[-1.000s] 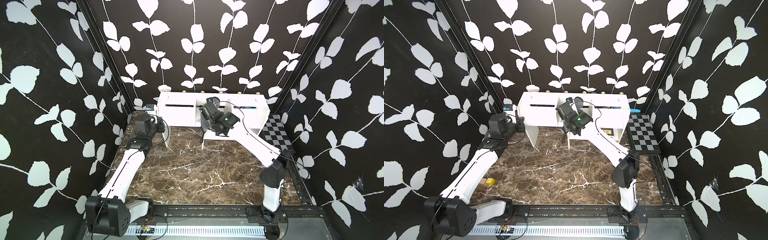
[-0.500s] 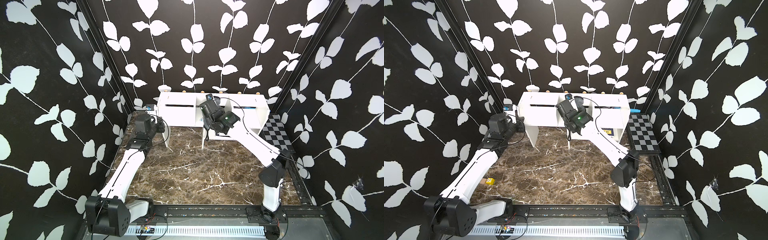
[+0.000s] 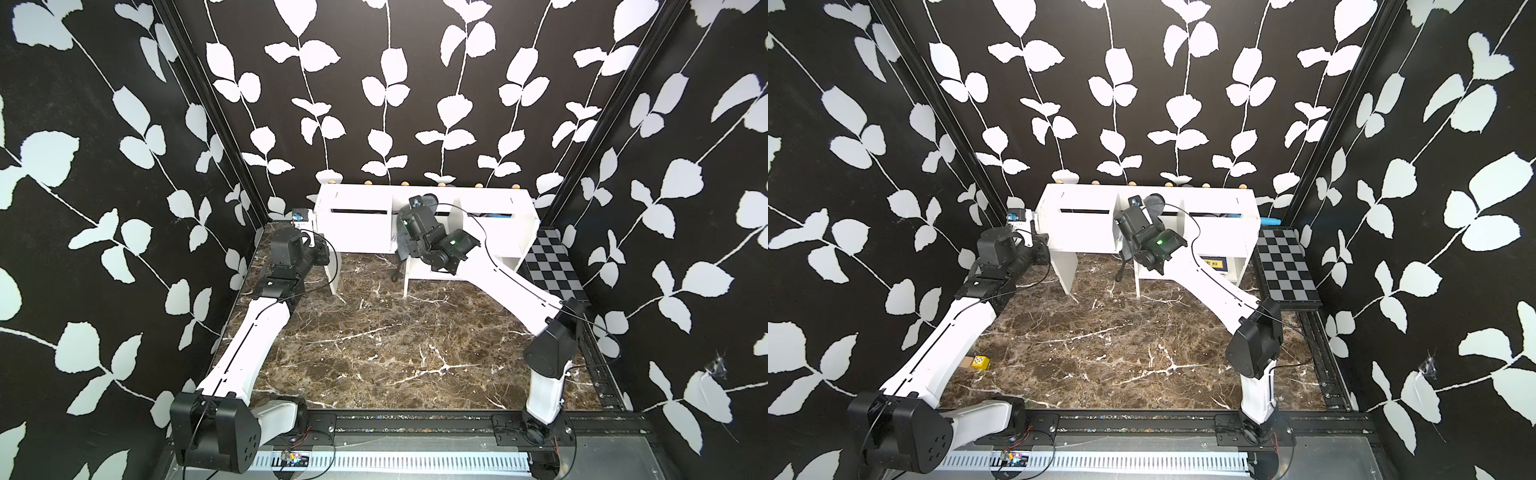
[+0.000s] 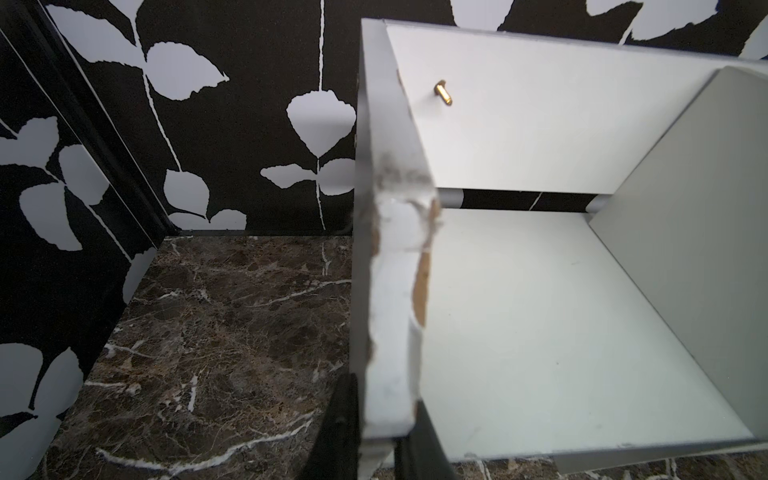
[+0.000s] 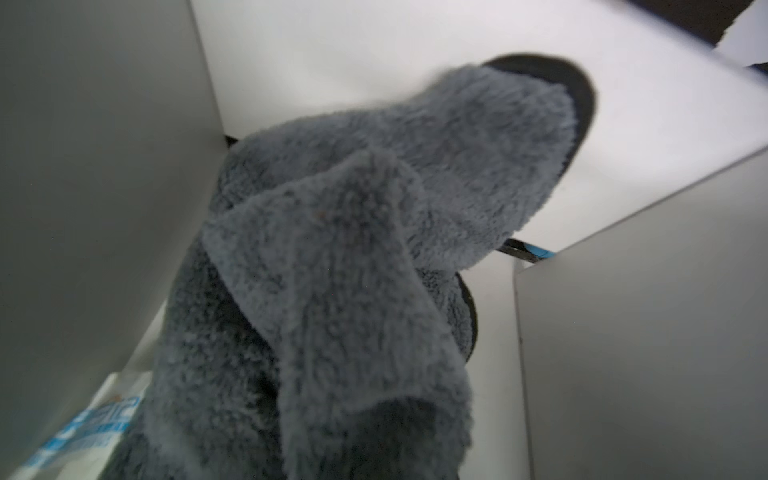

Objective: Wipe the bookshelf clean with a cloth
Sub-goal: Wipe the dust from the shelf.

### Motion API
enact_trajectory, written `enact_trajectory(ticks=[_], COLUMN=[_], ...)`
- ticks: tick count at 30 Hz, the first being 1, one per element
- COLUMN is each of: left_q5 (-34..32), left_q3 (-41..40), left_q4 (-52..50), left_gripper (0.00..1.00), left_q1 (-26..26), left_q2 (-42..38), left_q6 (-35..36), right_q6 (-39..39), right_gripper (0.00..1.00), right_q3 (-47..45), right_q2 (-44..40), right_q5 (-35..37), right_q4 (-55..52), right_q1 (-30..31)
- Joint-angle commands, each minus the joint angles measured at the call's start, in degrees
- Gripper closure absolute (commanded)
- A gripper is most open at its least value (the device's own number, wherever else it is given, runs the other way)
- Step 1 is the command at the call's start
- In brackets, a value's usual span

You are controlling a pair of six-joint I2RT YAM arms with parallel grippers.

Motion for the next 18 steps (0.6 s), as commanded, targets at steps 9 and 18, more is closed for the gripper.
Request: enact_trajectory(ticks=[9,18], left_q5=[6.56,6.62], left_q3=[0.30,0.31], left_q4=[3.77,3.68], left_gripper=[1.00,1.00], left_q1=[-1.84,-1.80], left_q2=[-2.90,-2.81], left_q6=[-3.68,-3.64], right_q6=[0.34,-3.69], right_gripper=[1.00,1.00], right_q3=[12.71,11.00], right_q2=[3.59,4.66], right_q5=[3.69,-3.31], right_q4=[-8.16,-5.31], right_q1=[-3.28,-0.95])
